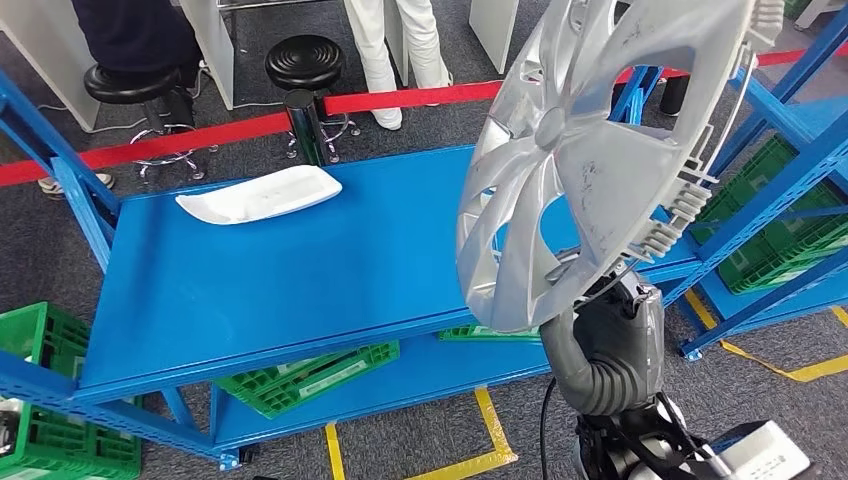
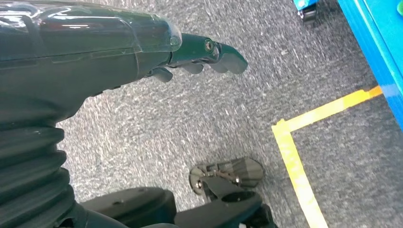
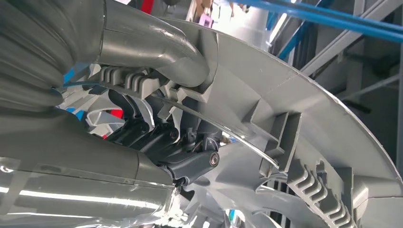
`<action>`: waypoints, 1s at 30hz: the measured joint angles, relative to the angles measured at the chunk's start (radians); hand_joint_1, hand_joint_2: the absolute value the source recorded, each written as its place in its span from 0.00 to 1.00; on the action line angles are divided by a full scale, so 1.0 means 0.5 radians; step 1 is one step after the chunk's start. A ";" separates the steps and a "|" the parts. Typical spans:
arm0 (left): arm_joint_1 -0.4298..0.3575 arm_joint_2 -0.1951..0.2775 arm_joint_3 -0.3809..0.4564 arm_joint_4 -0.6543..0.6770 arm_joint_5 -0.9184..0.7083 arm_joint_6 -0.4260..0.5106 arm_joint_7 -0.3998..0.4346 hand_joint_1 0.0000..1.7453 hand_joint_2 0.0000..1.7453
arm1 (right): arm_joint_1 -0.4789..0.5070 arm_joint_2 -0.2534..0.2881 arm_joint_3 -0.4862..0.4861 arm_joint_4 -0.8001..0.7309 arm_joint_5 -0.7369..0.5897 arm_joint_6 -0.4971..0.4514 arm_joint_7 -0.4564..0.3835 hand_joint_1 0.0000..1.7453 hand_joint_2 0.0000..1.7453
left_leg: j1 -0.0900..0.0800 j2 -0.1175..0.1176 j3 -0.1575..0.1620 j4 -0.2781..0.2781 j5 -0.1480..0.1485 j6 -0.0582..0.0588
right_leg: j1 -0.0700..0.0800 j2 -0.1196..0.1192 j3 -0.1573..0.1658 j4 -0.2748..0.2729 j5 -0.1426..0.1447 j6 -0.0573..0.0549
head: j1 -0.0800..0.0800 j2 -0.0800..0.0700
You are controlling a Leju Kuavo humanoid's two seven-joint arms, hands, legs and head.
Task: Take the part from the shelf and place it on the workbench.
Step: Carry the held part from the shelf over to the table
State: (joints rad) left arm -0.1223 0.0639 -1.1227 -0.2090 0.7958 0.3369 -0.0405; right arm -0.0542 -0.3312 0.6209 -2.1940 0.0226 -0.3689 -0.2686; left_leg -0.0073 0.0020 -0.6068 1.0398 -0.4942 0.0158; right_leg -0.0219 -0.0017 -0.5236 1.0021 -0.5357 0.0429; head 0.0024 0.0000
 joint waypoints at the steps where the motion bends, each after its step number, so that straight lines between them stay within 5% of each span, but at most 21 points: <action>1: -0.001 0.002 0.000 0.000 -0.007 0.008 0.002 0.00 1.00 | 0.004 0.005 0.001 0.006 -0.001 -0.010 -0.009 1.00 1.00 | 0.006 0.002 0.006 -0.010 0.005 0.008 | 0.000 0.000 -0.009 0.025 -0.021 0.005 | 0.004 0.000; 5: -0.004 0.004 0.000 -0.001 -0.028 0.034 -0.018 0.00 1.00 | 0.015 0.031 0.010 0.036 -0.004 -0.038 -0.039 1.00 1.00 | 0.013 0.010 0.017 -0.025 0.012 0.021 | 0.000 0.002 -0.220 0.468 -0.236 0.015 | 0.039 0.000; 7: -0.004 0.006 0.000 -0.001 -0.034 0.041 -0.026 0.00 1.00 | 0.026 0.045 0.017 0.055 -0.004 -0.055 -0.055 1.00 1.00 | 0.012 0.008 0.019 -0.025 0.011 0.019 | 0.000 0.002 -0.278 0.560 -0.223 0.012 | 0.051 0.000; 11: -0.006 0.013 0.001 -0.001 -0.027 0.053 -0.009 0.00 1.00 | 0.032 0.076 0.034 0.089 -0.007 -0.098 -0.120 1.00 1.00 | 0.006 0.000 0.027 -0.021 0.005 -0.004 | 0.005 0.004 -0.097 0.118 0.033 -0.019 | 0.068 0.000; 16: -0.007 0.037 0.006 -0.001 0.004 0.053 0.040 0.00 1.00 | 0.048 0.103 0.041 0.123 -0.014 -0.155 -0.181 1.00 1.00 | 0.013 0.003 0.016 -0.010 -0.009 -0.065 | 0.014 0.002 -0.064 0.010 0.067 -0.077 | 0.052 0.000; 18: -0.007 0.045 0.007 -0.001 0.009 0.051 0.057 0.00 1.00 | 0.054 0.114 0.039 0.130 -0.021 -0.172 -0.189 1.00 1.00 | 0.020 0.001 -0.035 0.125 -0.117 -0.084 | 0.009 -0.004 -0.066 -0.004 0.083 -0.101 | 0.031 0.000; 20: -0.006 0.045 0.007 -0.001 0.012 0.049 0.072 0.00 1.00 | 0.068 0.122 0.037 0.139 -0.035 -0.187 -0.191 1.00 1.00 | 0.027 -0.002 -0.132 0.378 -0.257 -0.097 | 0.011 -0.009 -0.074 -0.002 0.089 -0.108 | 0.002 0.000; 22: -0.004 0.043 0.007 -0.001 0.013 0.047 0.079 0.00 1.00 | 0.086 0.125 0.036 0.151 -0.058 -0.202 -0.191 1.00 1.00 | 0.032 -0.003 -0.171 0.507 -0.294 -0.104 | 0.012 -0.012 -0.084 0.003 0.093 -0.108 | -0.011 0.000; 27: -0.006 0.035 0.007 -0.011 0.003 0.042 0.081 0.00 1.00 | 0.105 0.130 0.027 0.163 -0.069 -0.225 -0.163 1.00 1.00 | 0.033 -0.009 0.114 0.011 -0.079 -0.090 | 0.014 -0.009 -0.105 0.031 0.101 -0.074 | -0.028 0.000; 30: -0.006 0.016 0.006 -0.019 -0.020 0.032 0.089 0.00 1.00 | 0.105 0.129 0.009 0.156 -0.045 -0.246 -0.116 1.00 1.00 | 0.027 -0.015 0.113 -0.020 -0.065 -0.055 | 0.013 -0.007 -0.118 0.033 0.115 -0.036 | -0.023 0.000</action>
State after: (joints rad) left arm -0.1252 0.0721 -1.1195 -0.2185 0.7857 0.3528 0.0042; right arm -0.0018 -0.2667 0.6253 -2.1159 0.0002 -0.4921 -0.3267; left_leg 0.0061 -0.0056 -0.5500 1.0296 -0.5267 -0.0119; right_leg -0.0152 -0.0053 -0.5824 1.0189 -0.4784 0.0248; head -0.0093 0.0000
